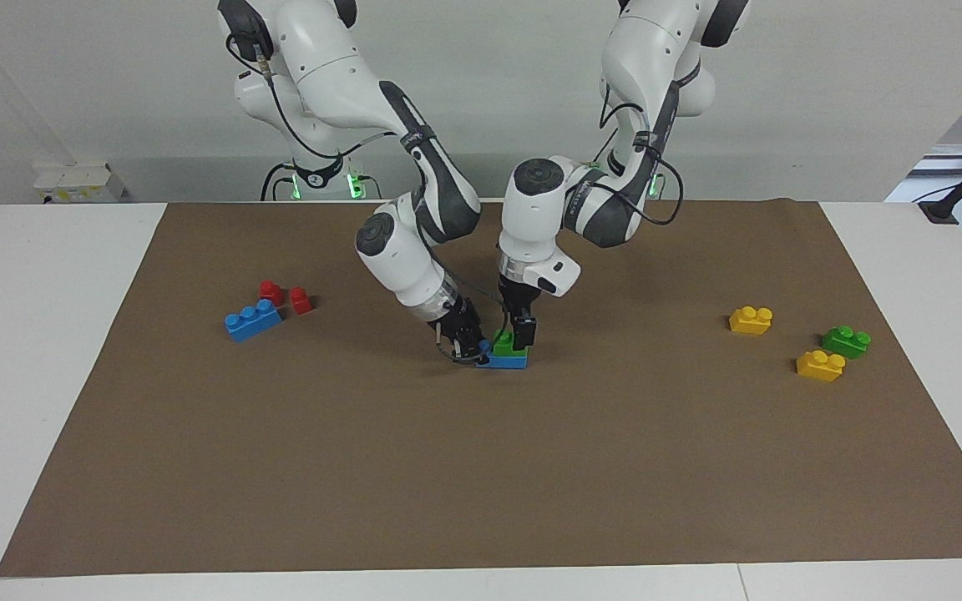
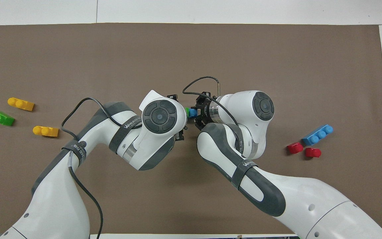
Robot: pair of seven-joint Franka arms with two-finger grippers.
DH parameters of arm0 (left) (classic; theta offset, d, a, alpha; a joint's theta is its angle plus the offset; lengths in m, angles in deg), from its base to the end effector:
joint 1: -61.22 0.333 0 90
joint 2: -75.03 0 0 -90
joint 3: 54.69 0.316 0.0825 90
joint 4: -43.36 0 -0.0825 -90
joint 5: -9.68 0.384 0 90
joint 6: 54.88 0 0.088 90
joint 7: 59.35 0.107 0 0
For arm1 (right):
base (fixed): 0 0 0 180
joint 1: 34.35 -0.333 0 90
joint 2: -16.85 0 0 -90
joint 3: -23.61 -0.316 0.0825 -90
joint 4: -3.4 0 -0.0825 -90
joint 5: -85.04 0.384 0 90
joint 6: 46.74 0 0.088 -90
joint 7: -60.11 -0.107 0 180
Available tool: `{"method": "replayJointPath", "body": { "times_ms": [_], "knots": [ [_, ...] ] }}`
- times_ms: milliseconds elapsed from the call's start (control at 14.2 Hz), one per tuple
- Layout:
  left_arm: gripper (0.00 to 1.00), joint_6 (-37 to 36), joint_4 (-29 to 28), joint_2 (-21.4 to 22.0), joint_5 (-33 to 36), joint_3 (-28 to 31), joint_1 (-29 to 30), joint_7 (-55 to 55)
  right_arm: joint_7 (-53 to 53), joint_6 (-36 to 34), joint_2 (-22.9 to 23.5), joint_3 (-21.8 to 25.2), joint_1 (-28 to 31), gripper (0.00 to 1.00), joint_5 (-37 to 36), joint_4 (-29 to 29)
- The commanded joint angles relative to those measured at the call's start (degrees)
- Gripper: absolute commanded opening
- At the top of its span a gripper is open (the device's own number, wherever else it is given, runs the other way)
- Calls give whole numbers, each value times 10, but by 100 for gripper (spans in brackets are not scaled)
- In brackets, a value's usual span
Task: Remove green block with left arm and hold with right
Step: 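Grasp the green brick with the left gripper while the right gripper grasps the blue brick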
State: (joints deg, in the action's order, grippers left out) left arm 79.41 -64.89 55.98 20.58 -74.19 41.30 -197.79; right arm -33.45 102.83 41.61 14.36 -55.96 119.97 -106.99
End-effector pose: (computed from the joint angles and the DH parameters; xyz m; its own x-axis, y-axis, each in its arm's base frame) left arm 0.5021 -0.3918 0.3533 -0.0541 0.9955 -0.0773 0.9897 0.0638 0.1281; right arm 0.5640 0.3149 0.2893 -0.0159 -0.8846 -0.4660 -0.9948 0.0608 -0.0814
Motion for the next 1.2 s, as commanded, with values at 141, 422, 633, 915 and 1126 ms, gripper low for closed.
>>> {"method": "replayJointPath", "body": {
  "times_ms": [141, 422, 633, 915, 1126],
  "knots": [
    [64, 15, 11, -12, 39, 9, -11, -17, -15, 15, -2, -1, -7, 0, 22, -6],
    [0, 13, 5, -12, 79, 8, -13, -14, -15, 15, -2, -1, -9, 0, 24, -6],
    [0, 12, 5, -10, 77, 7, -20, -16, -15, 15, -2, -1, -9, 0, 23, -6],
    [0, -21, 6, 24, 76, 5, -4, -8, -15, 14, -2, -1, -9, 0, 23, -5],
    [0, -61, 8, 65, 63, 3, 8, 12, -15, 15, -2, -1, -9, 0, 24, -5]
  ]
}}
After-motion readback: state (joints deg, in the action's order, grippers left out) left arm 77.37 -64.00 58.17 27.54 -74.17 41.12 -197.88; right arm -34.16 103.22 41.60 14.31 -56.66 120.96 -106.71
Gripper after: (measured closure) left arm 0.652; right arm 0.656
